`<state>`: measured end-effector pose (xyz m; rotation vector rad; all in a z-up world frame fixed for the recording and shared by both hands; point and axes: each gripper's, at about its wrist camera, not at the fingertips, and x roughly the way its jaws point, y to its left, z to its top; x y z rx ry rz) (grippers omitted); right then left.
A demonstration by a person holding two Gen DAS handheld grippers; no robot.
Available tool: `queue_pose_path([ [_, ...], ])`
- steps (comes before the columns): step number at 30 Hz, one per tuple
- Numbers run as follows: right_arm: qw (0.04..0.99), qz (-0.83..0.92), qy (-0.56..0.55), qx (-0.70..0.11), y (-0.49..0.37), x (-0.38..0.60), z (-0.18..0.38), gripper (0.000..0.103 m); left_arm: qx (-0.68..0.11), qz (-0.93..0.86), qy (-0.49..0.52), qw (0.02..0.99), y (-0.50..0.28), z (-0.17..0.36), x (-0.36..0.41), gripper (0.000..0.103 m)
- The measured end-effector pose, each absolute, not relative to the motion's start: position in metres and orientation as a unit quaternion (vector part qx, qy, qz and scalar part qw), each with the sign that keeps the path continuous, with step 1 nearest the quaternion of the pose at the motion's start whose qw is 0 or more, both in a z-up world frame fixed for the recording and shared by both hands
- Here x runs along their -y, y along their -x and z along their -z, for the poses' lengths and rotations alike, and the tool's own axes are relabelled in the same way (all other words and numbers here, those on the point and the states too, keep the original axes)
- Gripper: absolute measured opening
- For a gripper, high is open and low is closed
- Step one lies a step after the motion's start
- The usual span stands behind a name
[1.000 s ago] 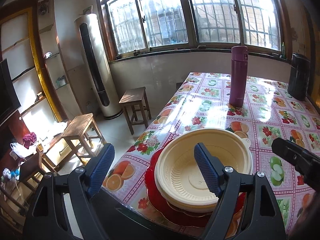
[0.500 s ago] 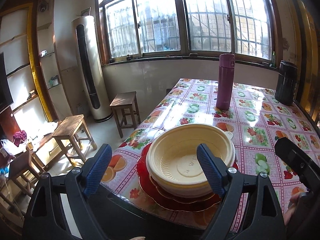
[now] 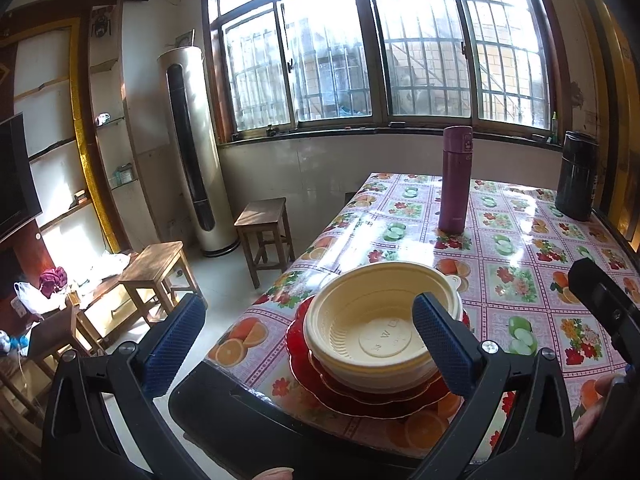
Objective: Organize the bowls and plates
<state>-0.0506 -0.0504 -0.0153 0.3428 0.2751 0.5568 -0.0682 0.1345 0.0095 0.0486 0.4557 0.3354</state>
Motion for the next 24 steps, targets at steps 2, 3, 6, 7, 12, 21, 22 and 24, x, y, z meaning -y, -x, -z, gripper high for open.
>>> queue_pose_path([
  [2,0.938,-0.273,-0.167,-0.135,0.050,0.052,0.016,0.103,-0.227,-0.170,-0.023,0.959,0.068,-0.008,-0.136,0.103],
  [3,0.938,-0.274,-0.165,-0.136,0.050,0.051,0.016,0.103,-0.231,-0.170,-0.023,0.958,0.067,-0.007,-0.136,0.103],
  [6,0.937,-0.278,-0.161,-0.140,0.051,0.048,0.016,0.103,-0.243,-0.167,-0.023,0.955,0.064,-0.004,-0.135,0.103],
  [7,0.937,-0.278,-0.159,-0.140,0.052,0.047,0.016,0.103,-0.244,-0.166,-0.023,0.955,0.064,-0.002,-0.134,0.103],
  [12,0.939,-0.275,-0.153,-0.141,0.054,0.044,0.016,0.103,-0.249,-0.161,-0.024,0.955,0.065,0.001,-0.130,0.103],
  [21,0.938,-0.266,-0.159,-0.156,0.049,0.044,0.019,0.103,-0.253,-0.155,-0.023,0.955,0.066,0.003,-0.128,0.103],
  [22,0.938,-0.266,-0.158,-0.158,0.048,0.044,0.020,0.103,-0.252,-0.156,-0.025,0.955,0.066,0.003,-0.127,0.103],
  [24,0.938,-0.266,-0.158,-0.158,0.048,0.043,0.020,0.103,-0.250,-0.156,-0.028,0.955,0.066,0.004,-0.126,0.103],
])
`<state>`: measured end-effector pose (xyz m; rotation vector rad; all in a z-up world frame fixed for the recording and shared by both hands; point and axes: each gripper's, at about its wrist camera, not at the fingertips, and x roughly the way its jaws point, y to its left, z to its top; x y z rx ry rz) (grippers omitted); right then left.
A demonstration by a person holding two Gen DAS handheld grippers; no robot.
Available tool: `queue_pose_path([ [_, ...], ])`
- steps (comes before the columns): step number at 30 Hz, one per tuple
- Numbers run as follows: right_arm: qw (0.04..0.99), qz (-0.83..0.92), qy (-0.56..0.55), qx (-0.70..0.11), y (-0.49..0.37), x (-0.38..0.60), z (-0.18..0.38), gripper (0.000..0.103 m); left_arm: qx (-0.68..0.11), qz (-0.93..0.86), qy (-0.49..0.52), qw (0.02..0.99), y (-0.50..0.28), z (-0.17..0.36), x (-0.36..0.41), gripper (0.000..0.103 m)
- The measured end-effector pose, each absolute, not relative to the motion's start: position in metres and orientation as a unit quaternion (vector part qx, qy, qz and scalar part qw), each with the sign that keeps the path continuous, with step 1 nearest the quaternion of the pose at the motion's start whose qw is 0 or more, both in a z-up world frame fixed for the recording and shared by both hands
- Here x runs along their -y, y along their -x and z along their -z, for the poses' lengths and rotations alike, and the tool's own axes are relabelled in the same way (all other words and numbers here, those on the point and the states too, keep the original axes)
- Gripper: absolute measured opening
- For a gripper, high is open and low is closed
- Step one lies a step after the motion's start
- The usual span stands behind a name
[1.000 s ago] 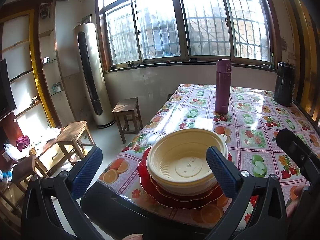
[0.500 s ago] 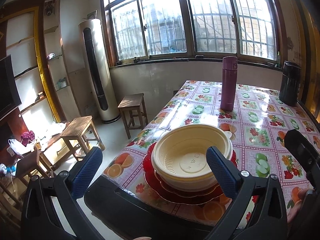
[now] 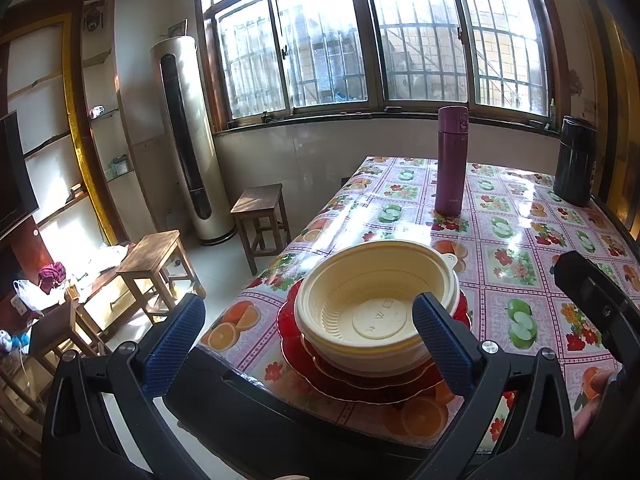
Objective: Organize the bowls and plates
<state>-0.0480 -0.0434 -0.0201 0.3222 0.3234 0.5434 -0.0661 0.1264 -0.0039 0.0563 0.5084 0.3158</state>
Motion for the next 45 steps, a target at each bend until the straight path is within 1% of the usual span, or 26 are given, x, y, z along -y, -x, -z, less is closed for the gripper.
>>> queue_pose_path([
  [45,0.934,-0.268,-0.146,-0.188,0.039,0.032,0.032,0.103,-0.272,-0.133,-0.002,0.953,0.065,0.011,-0.134,0.103],
])
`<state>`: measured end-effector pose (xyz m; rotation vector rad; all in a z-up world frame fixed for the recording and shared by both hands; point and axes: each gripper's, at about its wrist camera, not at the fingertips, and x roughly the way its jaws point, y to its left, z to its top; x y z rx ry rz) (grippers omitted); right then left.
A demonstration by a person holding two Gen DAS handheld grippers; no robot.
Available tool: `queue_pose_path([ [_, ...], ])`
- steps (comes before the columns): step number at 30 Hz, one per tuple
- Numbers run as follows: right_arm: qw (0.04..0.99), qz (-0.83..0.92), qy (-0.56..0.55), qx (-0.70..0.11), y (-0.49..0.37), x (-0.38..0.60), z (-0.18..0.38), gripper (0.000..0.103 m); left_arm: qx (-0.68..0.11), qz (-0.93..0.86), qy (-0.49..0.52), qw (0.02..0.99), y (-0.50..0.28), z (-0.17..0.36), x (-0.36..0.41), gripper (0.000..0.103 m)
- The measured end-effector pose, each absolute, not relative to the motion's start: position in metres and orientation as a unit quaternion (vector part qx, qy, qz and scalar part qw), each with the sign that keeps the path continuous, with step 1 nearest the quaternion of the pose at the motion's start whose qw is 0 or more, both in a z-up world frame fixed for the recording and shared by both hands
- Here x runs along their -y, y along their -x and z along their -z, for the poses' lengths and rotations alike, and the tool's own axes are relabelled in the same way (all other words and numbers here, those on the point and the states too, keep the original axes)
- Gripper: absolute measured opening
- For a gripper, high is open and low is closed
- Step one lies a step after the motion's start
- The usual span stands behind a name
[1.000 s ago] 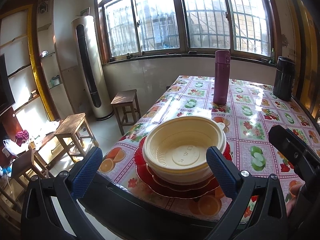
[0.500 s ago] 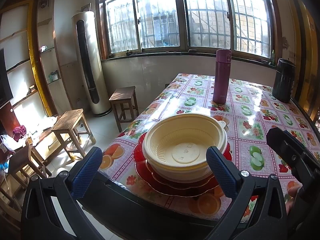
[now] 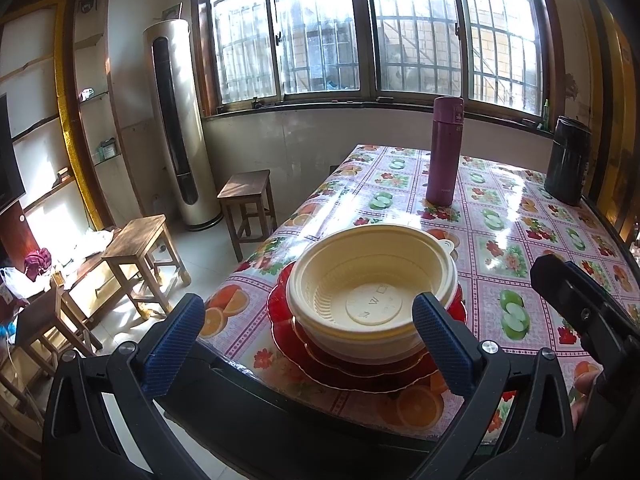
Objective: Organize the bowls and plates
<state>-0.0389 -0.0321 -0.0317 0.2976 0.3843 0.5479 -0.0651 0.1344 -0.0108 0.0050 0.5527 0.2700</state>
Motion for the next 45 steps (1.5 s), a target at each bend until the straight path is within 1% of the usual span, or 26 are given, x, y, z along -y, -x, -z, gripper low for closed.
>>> queue_pose_path([
  [22,0.934,-0.264,-0.148,-0.190,0.036,0.033,0.033,0.103,-0.286,-0.120,0.004,0.951,0.064,0.017,-0.136,0.103],
  [45,0.938,-0.268,-0.127,-0.181,0.054,0.015,0.027,0.103,-0.294,-0.136,0.010,0.946,0.073,0.023,-0.148,0.103],
])
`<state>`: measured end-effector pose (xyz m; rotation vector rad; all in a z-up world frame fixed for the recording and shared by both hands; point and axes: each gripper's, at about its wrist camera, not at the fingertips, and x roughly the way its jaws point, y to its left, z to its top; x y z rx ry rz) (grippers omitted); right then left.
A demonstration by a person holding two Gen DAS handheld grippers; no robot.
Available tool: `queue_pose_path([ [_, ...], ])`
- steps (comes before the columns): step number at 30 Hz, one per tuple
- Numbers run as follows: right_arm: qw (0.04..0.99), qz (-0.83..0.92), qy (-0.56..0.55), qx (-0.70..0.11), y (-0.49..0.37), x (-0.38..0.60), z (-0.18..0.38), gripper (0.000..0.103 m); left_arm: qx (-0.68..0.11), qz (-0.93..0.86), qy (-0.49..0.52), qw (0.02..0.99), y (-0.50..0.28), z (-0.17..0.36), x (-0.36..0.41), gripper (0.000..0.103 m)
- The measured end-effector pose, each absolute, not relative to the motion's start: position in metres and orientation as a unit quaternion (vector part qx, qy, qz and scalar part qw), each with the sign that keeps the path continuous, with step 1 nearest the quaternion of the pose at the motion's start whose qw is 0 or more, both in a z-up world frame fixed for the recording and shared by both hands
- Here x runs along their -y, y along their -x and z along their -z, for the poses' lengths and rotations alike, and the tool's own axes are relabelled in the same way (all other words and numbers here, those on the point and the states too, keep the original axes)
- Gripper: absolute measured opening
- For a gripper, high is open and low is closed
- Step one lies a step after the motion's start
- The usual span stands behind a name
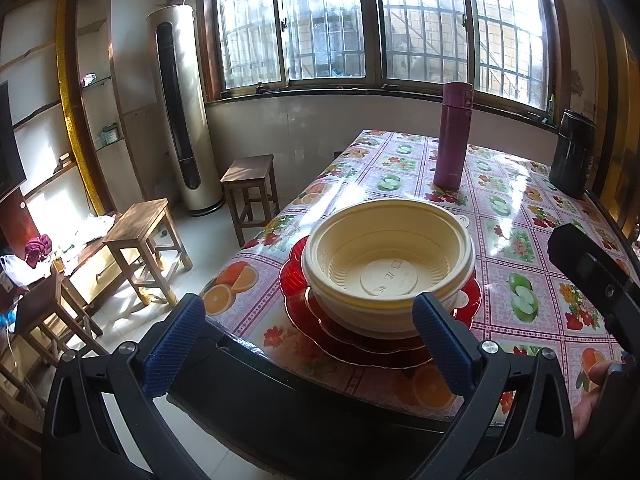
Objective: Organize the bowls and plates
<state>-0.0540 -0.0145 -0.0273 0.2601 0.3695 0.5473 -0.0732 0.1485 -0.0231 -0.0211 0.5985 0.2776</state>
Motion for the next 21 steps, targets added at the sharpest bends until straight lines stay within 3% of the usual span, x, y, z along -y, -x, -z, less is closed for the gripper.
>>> queue_pose_path([
  [21,0.939,-0.271,-0.110,-0.178,0.066,-0.002,0.022,0.103,-0.302,-0.138,0.022,0.943,0.078,0.029,-0.162,0.103],
])
